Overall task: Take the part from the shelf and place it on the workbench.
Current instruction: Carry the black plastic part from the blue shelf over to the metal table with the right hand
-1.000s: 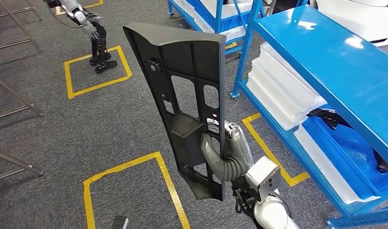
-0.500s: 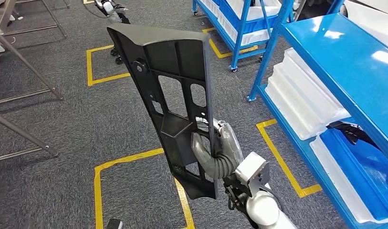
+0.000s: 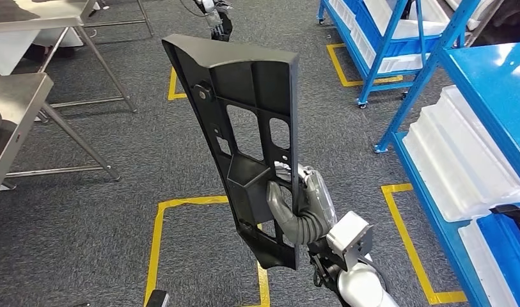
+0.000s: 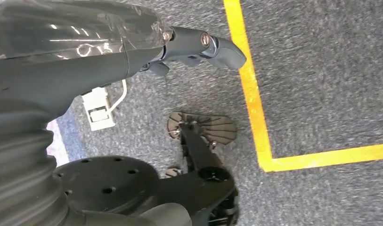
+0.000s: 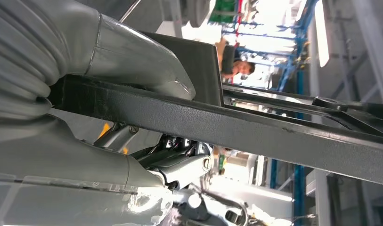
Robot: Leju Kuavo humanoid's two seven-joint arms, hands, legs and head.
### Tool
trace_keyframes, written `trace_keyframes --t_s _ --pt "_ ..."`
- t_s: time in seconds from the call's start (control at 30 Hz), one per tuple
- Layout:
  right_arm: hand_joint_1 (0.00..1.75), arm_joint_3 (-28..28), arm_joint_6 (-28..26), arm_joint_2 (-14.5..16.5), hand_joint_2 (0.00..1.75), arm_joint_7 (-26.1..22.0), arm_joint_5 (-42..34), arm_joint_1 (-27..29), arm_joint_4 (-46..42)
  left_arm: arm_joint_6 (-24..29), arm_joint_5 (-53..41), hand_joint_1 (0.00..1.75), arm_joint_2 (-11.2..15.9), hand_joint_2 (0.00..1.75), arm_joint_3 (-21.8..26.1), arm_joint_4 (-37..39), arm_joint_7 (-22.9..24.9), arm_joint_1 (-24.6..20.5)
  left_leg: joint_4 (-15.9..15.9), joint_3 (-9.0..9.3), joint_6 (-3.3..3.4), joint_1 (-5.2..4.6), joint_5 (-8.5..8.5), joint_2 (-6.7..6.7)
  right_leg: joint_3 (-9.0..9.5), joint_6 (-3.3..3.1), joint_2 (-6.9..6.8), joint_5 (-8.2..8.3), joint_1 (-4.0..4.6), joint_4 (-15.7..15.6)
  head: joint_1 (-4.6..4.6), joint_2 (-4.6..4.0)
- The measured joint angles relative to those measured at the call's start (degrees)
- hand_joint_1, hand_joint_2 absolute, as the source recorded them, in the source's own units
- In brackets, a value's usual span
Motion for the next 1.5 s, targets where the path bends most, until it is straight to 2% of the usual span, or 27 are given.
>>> trace_keyframes --t_s 0.03,0.1,0.17,0.2,0.27,0.3,0.37,0.4,0.47,0.53,0.6,0.67,0.7,0.77,0.83,0.9,0.97,1.03,1.1,1.17,1.2,1.23,1.27,1.33,1.4,1.43,1.5 --pt "1.75 0.0 0.04 0.07 1.75 -0.03 0.0 -0.06 0.0 -0.01 -0.01 0.0 0.02 1.75 0.0 0.01 0.09 -0.02 1.96 -0.79 -0.2 -0.14 -1.25 1.5 0.13 -0.35 -0.87 0.12 -0.06 -0.27 -0.59 0.0" --pt "1.75 0.0 0.08 0.11 1.75 -0.06 0.0 -0.05 0.03 -0.08 -0.04 0.0 0.02 1.75 0.0 0.02 0.28 -0.19 8.94 -3.72 -0.46 -0.29 -5.05 4.57 0.2 -0.82 -2.63 0.07 0.28 -0.35 -1.85 0.0" --pt "1.75 0.0 0.08 0.05 1.75 -0.03 0.0 0.02 0.1 -0.18 -0.08 0.0 0.02 1.75 0.0 0.02 0.51 -0.2 14.72 -6.03 -0.55 -0.26 -7.21 5.51 0.2 -1.07 -4.37 -0.07 0.68 -0.28 -2.55 0.01" --pt "1.75 0.0 0.08 0.04 1.75 -0.03 0.0 0.04 0.12 -0.22 -0.08 0.0 0.02 1.75 0.0 0.02 0.61 -0.13 14.8 -5.77 -0.47 -0.28 -6.77 5.67 0.23 -1.15 -5.12 -0.14 0.83 -0.25 -2.86 0.0" --pt "1.75 0.0 0.08 0.03 1.75 -0.02 0.0 0.04 0.13 -0.25 -0.09 0.0 0.03 1.75 0.0 0.03 0.71 -0.06 8.55 -2.13 0.08 -0.53 -3.44 6.62 0.49 -1.2 -6.41 -0.33 1.07 -0.23 -3.69 0.01" --pt "1.75 0.0 0.07 0.03 1.75 -0.02 0.0 0.03 0.13 -0.25 -0.07 0.0 0.03 1.75 0.0 0.03 0.73 -0.09 4.57 0.01 0.55 -0.86 -2.09 7.85 0.64 -1.14 -7.01 -0.45 1.24 -0.24 -4.11 0.01" --pt "1.75 0.0 0.07 0.03 1.75 -0.01 0.0 -0.01 0.13 -0.12 0.09 0.0 0.04 1.75 0.0 0.03 0.79 -0.2 -0.4 2.32 1.4 -1.53 -0.79 9.53 0.83 -0.85 -8.03 -0.61 1.49 -0.23 -4.64 0.0" --pt "1.75 0.0 0.08 0.03 1.75 0.01 0.0 -0.04 0.13 -0.02 0.19 0.0 0.04 1.75 0.0 0.03 0.84 -0.2 -0.87 2.33 1.65 -1.76 -0.9 9.66 0.85 -0.67 -8.52 -0.64 1.57 -0.25 -4.77 0.0" --pt "1.75 0.0 0.08 0.05 1.75 0.03 0.0 -0.14 0.13 0.26 0.37 0.0 0.04 1.75 0.01 0.04 0.96 -0.07 -1.3 2.14 2.03 -1.62 -0.53 8.54 0.9 -0.16 -9.07 -0.85 1.6 -0.16 -4.92 0.01" --pt "1.75 0.01 0.08 0.08 1.75 0.06 0.02 -0.33 0.13 0.46 0.47 0.0 0.01 1.75 0.03 0.05 1.03 -0.03 -1.95 2.23 2.43 -1.2 -0.06 7.4 0.17 0.55 -6.91 -2.34 1.37 1.72 -4.86 0.02" --pt "1.75 0.02 0.08 0.04 1.75 0.13 0.04 -0.48 0.14 0.56 0.58 0.0 -0.05 1.75 0.08 0.06 1.04 -0.16 -2.23 2.19 2.73 -0.99 0.25 6.28 -2.36 1.07 -4.0 -5.43 0.96 7.23 -4.39 0.01" --pt "1.75 0.03 0.1 -0.07 1.75 0.25 0.04 -0.49 0.19 0.61 0.7 0.0 -0.1 1.75 0.11 0.06 1.04 -0.25 -2.15 2.01 2.88 -0.93 0.34 5.03 -5.46 1.29 -3.23 -7.64 0.71 13.46 -3.93 0.0" --pt "1.75 0.04 0.14 -0.11 1.75 0.33 0.04 -0.46 0.21 0.61 0.73 0.0 -0.14 1.75 0.11 0.06 1.04 -0.26 -2.04 1.96 2.86 -0.86 0.33 4.27 -6.14 1.36 -3.12 -7.4 0.59 14.65 -3.78 0.0" --pt "1.75 0.06 0.23 -0.16 1.75 0.5 0.04 -0.47 0.24 0.61 0.78 0.0 -0.2 1.75 0.11 0.06 1.04 -0.23 -1.63 1.92 2.57 -0.55 0.18 2.71 -4.43 1.53 -2.58 -3.88 0.22 10.61 -3.53 0.0" --pt "1.75 0.07 0.29 -0.17 1.75 0.59 0.05 -0.51 0.25 0.61 0.81 0.0 -0.22 1.75 0.13 0.06 1.04 -0.28 -0.8 1.58 1.85 -0.35 -0.18 1.33 -1.55 1.78 -0.36 -1.06 -0.32 4.21 -3.25 0.01" --pt "1.75 0.08 0.33 -0.17 1.75 0.66 0.05 -0.51 0.27 0.62 0.84 0.0 -0.23 1.75 0.15 0.06 1.04 -0.3 -0.25 1.0 1.04 -0.22 -0.22 0.26 -0.59 1.64 1.02 -0.77 -0.4 1.81 -3.25 0.0" --pt "1.75 0.09 0.35 -0.13 1.75 0.73 0.04 -0.51 0.28 0.62 0.86 0.0 -0.23 1.75 0.16 0.09 1.04 -0.14 -0.31 0.7 0.41 0.0 0.01 -0.54 -0.66 0.91 0.04 -0.7 -0.2 1.74 -3.58 0.0" --pt "1.75 0.09 0.37 0.0 1.75 0.75 0.04 -0.59 0.28 0.63 0.86 0.0 -0.25 1.75 0.17 0.15 1.04 0.03 1.41 0.05 -0.06 -0.15 -1.12 1.16 -0.58 0.19 -1.2 -0.53 -0.19 1.52 -4.39 0.01" --pt "1.75 0.09 0.39 0.1 1.75 0.76 0.04 -0.62 0.28 0.64 0.86 0.0 -0.28 1.75 0.17 0.17 1.04 -0.07 7.23 -2.3 -0.33 -0.39 -4.33 4.2 -0.53 -0.28 -2.56 -0.51 0.05 1.38 -5.59 0.01" --pt "1.75 0.09 0.39 0.09 1.75 0.78 0.04 -0.57 0.3 0.64 0.86 0.0 -0.28 1.75 0.17 0.17 1.04 -0.19 14.05 -5.2 -0.24 -0.45 -7.24 5.44 -0.53 -0.58 -4.09 -0.64 0.53 1.39 -6.38 0.01" --pt "1.75 0.09 0.39 0.09 1.75 0.79 0.04 -0.54 0.3 0.64 0.86 0.0 -0.28 1.75 0.17 0.17 1.04 -0.17 15.51 -5.68 0.0 -0.55 -7.53 5.62 -0.51 -0.68 -4.84 -0.7 0.78 1.39 -6.64 0.0" --pt "1.75 0.09 0.39 0.09 1.75 0.79 0.04 -0.53 0.31 0.64 0.86 0.0 -0.28 1.75 0.17 0.17 1.04 -0.14 14.98 -5.19 0.39 -0.74 -6.89 5.72 -0.46 -0.76 -5.53 -0.75 1.04 1.38 -6.94 0.0" --pt "1.75 0.09 0.39 0.11 1.75 0.79 0.04 -0.54 0.3 0.64 0.86 0.0 -0.28 1.75 0.17 0.17 1.04 -0.11 12.28 -3.64 0.96 -1.05 -5.4 5.95 -0.35 -0.84 -6.16 -0.81 1.3 1.36 -7.26 0.0" --pt "1.75 0.09 0.39 0.15 1.75 0.8 0.04 -0.56 0.29 0.63 0.86 0.0 -0.22 1.75 0.18 0.18 1.06 -0.15 4.63 0.37 2.6 -2.05 -2.59 8.15 -0.01 -0.91 -7.42 -0.9 1.61 1.11 -7.63 0.01" --pt "1.75 0.09 0.39 0.18 1.75 0.85 0.04 -0.58 0.28 0.62 0.86 0.0 -0.13 1.75 0.19 0.2 1.1 -0.26 0.0 2.39 3.88 -2.98 -1.56 10.38 0.15 -0.79 -8.73 -0.86 1.57 0.79 -7.72 0.01" --pt "1.75 0.1 0.39 0.17 1.75 0.88 0.04 -0.57 0.28 0.62 0.86 0.0 -0.08 1.75 0.2 0.22 1.14 -0.26 -0.5 2.46 4.16 -3.22 -1.52 10.59 0.21 -0.66 -9.47 -0.79 1.51 0.61 -7.8 0.0" --pt "1.75 0.13 0.39 0.23 1.75 0.97 0.04 -0.62 0.28 0.62 0.87 0.0 -0.09 1.75 0.2 0.24 1.25 -0.07 -1.84 2.81 4.33 -3.15 -0.79 9.42 0.58 -0.31 -10.31 -0.85 1.51 0.42 -8.33 0.0"
